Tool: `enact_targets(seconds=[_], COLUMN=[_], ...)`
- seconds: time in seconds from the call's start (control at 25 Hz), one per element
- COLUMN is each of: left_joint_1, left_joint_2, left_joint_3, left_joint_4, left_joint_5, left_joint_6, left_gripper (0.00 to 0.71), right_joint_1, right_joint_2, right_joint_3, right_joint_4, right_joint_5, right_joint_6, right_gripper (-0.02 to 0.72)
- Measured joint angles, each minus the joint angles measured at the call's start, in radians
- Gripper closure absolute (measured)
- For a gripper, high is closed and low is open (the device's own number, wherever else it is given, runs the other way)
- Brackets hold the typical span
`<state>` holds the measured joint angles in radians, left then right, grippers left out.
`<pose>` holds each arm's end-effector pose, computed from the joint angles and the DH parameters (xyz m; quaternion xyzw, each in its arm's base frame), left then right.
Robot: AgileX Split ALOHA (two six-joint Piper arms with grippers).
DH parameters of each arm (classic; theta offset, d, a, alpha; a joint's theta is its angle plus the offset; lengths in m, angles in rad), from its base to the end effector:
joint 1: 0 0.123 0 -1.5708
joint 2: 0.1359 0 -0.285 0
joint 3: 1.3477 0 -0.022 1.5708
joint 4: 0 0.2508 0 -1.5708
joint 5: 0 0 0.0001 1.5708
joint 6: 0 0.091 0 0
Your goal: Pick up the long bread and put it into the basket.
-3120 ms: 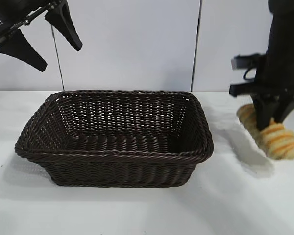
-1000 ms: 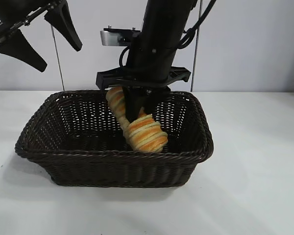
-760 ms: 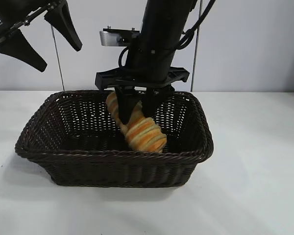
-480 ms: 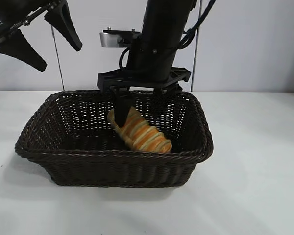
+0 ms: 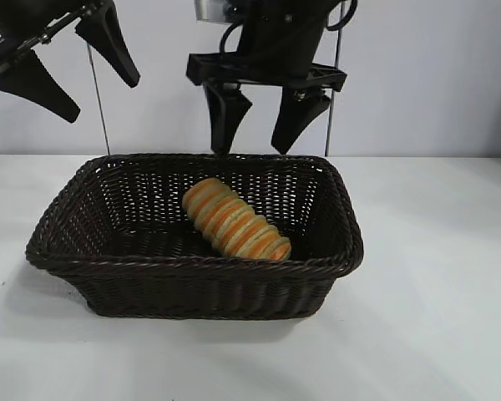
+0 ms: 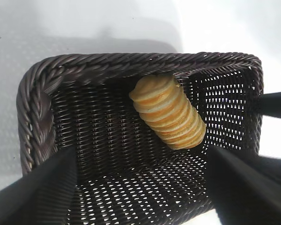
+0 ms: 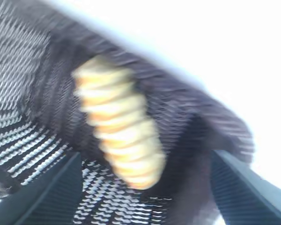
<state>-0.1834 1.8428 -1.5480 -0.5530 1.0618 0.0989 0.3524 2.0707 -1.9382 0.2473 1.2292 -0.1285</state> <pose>0.3782 -0.1126 0.2791 0.0390 0.9551 -0.2615 0.1335 0.4126 0.1741 0.2785 -0.2107 0.9589 0.1366 0.1320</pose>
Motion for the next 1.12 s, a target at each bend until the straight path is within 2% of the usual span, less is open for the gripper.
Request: enact_targets(seconds=[0.24, 1.12], left_joint_1=[0.0, 0.0], left_joint_2=[0.0, 0.0], left_joint_3=[0.0, 0.0], left_joint_4=[0.0, 0.0], left_joint_5=[0.0, 0.0], left_joint_6=[0.0, 0.0], left_gripper=[0.158, 0.158], right_joint_1=[-0.06, -0.061], right_joint_2=[-0.044, -0.044], right_joint_3=[-0.003, -0.007], right_joint_4=[0.001, 0.007], right_joint_5=[0.004, 0.006], right_joint_6=[0.0, 0.0], right_gripper=[0.155, 0.155])
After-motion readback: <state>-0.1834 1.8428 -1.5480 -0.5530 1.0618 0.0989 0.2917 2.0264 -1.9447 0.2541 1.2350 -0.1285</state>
